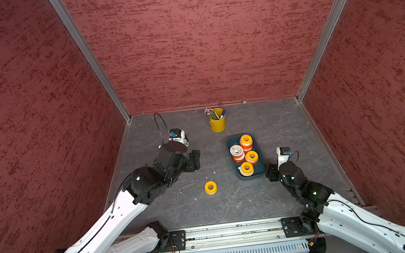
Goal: Put the sealing tape into the storage box
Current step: Pick up the sealing tape at the center of the board.
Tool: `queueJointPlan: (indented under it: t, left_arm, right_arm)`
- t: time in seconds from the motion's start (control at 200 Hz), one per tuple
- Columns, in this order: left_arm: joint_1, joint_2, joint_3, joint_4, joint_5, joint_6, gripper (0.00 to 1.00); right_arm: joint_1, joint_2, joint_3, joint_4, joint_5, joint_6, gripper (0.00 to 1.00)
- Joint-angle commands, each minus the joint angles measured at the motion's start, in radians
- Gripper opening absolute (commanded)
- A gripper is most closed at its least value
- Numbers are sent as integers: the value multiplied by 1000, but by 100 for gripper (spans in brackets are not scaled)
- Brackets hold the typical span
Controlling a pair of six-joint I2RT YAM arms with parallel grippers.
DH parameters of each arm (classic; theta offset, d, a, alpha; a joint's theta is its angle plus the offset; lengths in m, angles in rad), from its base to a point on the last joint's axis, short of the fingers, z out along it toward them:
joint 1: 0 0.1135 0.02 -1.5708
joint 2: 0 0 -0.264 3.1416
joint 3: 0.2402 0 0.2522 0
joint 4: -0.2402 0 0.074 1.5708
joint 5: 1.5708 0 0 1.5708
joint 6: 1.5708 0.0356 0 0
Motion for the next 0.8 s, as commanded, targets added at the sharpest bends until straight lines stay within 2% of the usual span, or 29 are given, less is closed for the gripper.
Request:
queueJointPlan:
  t: [0.0,0.25,0.516,0.681,0.797]
  left_arm:
    - [6,-86,-57,-115,-77,-45,81]
    - [22,-260,-192,-148,-118,-56,81]
    - [10,-307,-203,-168,-128,-76,82]
    - [-53,-314,-196,-210,-208,-121,82]
    - [-54,-316,-195,-213,-214,-121,82]
  right_arm:
    - [-4,-1,4,28,-7,-7,68]
    - [-5,-1,4,34,-13,-17,70]
    - [-5,12,39,22,-29,-38,72]
    - [-4,40,128,23,-94,-65,72]
    - [-5,142,230,21,-154,-87,72]
